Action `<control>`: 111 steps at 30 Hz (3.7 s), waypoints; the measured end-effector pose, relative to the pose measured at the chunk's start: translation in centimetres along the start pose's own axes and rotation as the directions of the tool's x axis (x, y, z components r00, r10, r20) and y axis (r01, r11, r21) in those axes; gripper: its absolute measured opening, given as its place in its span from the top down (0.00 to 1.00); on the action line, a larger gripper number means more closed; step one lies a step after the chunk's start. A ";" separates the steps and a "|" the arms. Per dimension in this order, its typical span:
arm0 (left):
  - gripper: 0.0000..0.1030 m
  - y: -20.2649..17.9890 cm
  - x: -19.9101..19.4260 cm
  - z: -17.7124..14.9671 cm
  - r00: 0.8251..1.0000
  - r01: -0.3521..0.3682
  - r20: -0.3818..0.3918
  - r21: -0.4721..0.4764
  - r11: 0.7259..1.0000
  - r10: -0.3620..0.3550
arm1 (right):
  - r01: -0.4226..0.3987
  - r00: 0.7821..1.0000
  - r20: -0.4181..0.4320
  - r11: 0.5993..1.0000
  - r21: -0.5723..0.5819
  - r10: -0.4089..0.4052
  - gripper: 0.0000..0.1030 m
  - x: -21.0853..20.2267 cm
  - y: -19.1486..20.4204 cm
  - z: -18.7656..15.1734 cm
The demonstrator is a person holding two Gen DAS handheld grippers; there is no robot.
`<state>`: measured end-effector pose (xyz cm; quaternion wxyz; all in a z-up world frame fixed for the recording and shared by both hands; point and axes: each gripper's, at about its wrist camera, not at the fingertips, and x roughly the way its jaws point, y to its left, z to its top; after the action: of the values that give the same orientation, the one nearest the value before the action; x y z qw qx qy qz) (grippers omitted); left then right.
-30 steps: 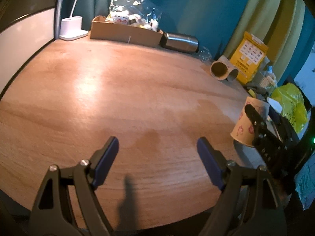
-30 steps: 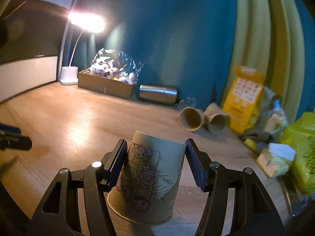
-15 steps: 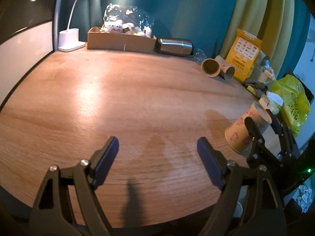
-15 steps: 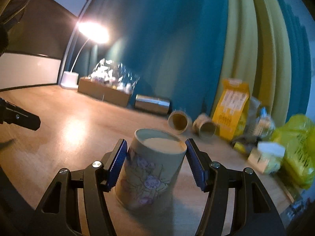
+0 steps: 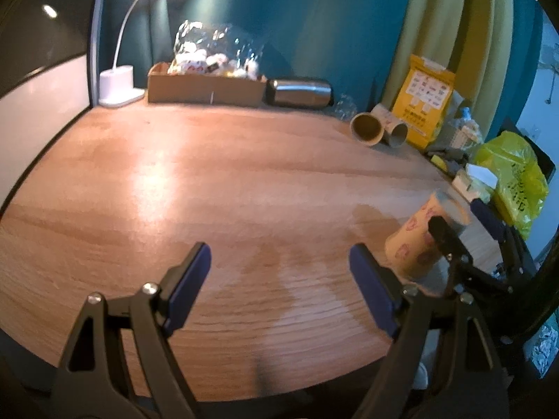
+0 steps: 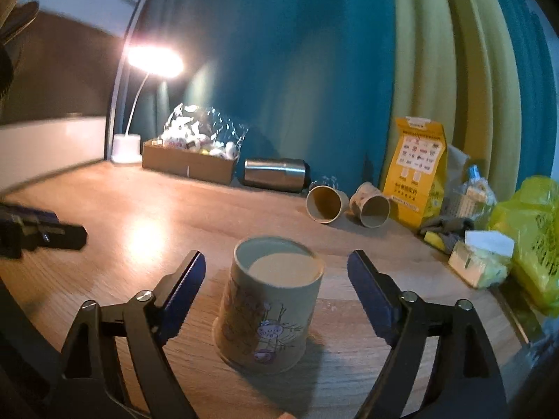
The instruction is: Flip cup upside down
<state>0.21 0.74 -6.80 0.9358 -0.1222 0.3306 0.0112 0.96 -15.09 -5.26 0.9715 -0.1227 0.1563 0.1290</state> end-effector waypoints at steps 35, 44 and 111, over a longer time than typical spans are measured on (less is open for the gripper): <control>0.10 -6.0 -14.5 2.7 0.960 -0.032 0.281 0.090 0.995 0.006 | -0.018 1.000 -0.004 0.978 0.207 0.020 0.16 -11.1 -6.4 7.4; 0.10 -6.1 -14.7 2.6 0.959 -0.032 0.285 0.097 0.995 0.003 | -0.032 0.999 -0.005 0.975 0.221 0.034 0.16 -11.5 -6.4 7.6; 0.03 -5.6 -15.1 1.9 0.956 0.026 0.291 0.070 0.997 -0.045 | -0.082 0.995 -0.045 0.974 0.212 0.093 0.16 -11.4 -5.8 7.8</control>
<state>-9.86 -3.32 5.30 0.9779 -0.0946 0.1863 0.0015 -5.69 -20.81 6.90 0.9678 -0.0157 0.2007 0.1510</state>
